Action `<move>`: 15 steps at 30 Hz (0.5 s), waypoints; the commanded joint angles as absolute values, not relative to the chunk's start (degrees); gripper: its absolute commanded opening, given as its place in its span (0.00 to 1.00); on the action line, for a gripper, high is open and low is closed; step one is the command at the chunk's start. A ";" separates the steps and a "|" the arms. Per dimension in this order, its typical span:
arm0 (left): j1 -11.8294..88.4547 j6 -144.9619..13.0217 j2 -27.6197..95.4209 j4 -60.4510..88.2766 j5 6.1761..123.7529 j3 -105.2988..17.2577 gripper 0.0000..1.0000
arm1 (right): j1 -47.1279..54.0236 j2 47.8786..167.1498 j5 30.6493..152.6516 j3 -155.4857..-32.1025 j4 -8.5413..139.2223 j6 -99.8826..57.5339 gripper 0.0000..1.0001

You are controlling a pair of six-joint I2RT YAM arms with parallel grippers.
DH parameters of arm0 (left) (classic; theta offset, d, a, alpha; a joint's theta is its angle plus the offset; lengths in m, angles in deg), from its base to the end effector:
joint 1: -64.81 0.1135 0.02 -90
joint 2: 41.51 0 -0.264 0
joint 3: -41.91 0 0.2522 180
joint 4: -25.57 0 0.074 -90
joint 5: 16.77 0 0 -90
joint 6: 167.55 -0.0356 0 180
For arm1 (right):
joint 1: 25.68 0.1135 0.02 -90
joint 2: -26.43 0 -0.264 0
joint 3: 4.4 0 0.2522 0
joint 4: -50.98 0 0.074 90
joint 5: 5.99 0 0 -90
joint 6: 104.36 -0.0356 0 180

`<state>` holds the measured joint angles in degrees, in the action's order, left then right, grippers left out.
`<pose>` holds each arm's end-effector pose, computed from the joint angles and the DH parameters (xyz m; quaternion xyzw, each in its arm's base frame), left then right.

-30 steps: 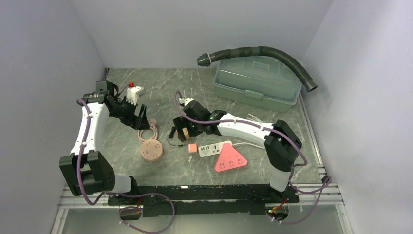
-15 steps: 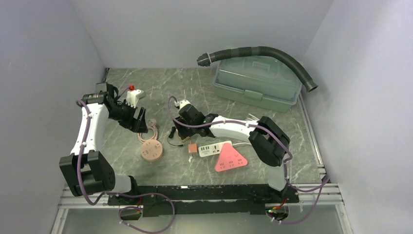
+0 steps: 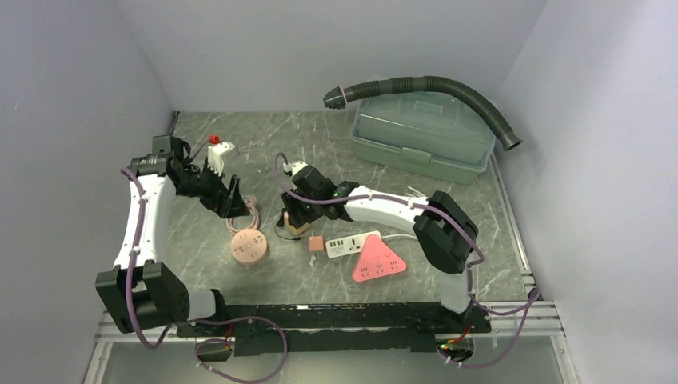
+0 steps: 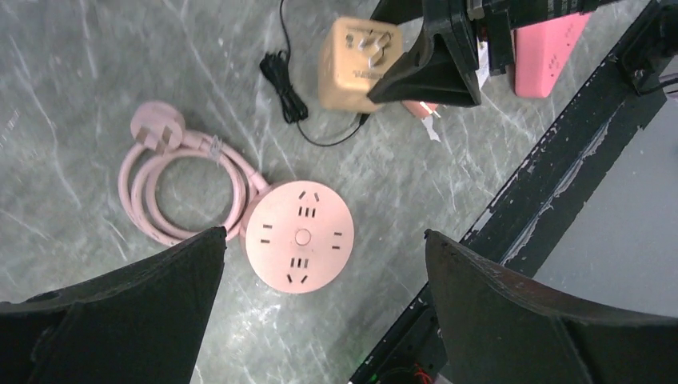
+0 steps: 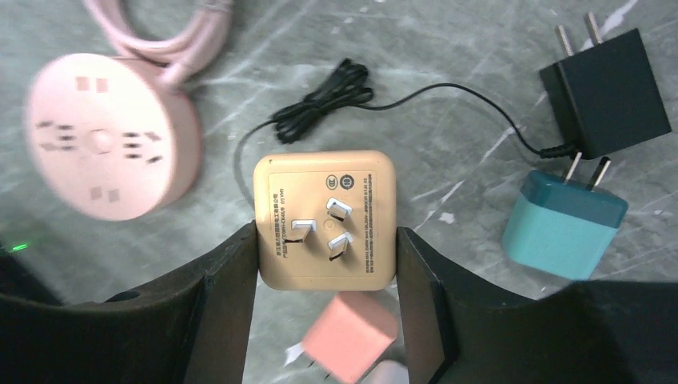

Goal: Insert the plug
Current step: Pick up the plug from the center of the board.

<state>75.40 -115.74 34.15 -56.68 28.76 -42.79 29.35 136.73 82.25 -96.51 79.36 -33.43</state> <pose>0.2330 0.0182 0.3137 0.2721 0.8761 -0.2851 0.2777 0.2454 0.3489 0.2028 -0.2813 0.8853 0.2115 0.3039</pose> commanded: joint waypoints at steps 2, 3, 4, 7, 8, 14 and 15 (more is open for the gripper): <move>75.44 -123.83 28.62 -58.91 20.54 -45.56 1.00 | 28.51 127.60 92.26 -104.95 83.40 -38.60 0.33; 75.45 -125.45 27.56 -59.31 20.11 -45.54 1.00 | 28.33 126.39 94.46 -104.88 83.00 -39.79 0.33; 75.42 -126.87 26.26 -59.41 19.55 -45.31 1.00 | 28.17 125.36 96.60 -104.48 82.23 -41.19 0.33; 75.42 -132.11 21.13 -58.36 17.61 -43.86 1.00 | 27.78 122.86 102.42 -102.74 78.59 -45.99 0.33; 75.44 -133.02 19.50 -57.10 16.99 -43.21 1.00 | 27.62 122.09 103.82 -101.99 77.12 -47.57 0.33; 75.25 -135.53 12.58 -51.27 12.96 -41.71 1.00 | 25.83 119.92 112.80 -99.12 65.34 -57.07 0.33; 75.20 -135.71 12.22 -51.06 12.22 -41.94 1.00 | 25.64 119.99 113.81 -99.15 63.47 -58.52 0.33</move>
<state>75.29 -131.11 13.98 -54.65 18.57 -41.76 26.77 121.22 105.86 -100.13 74.57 -50.04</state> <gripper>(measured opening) 0.996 0.590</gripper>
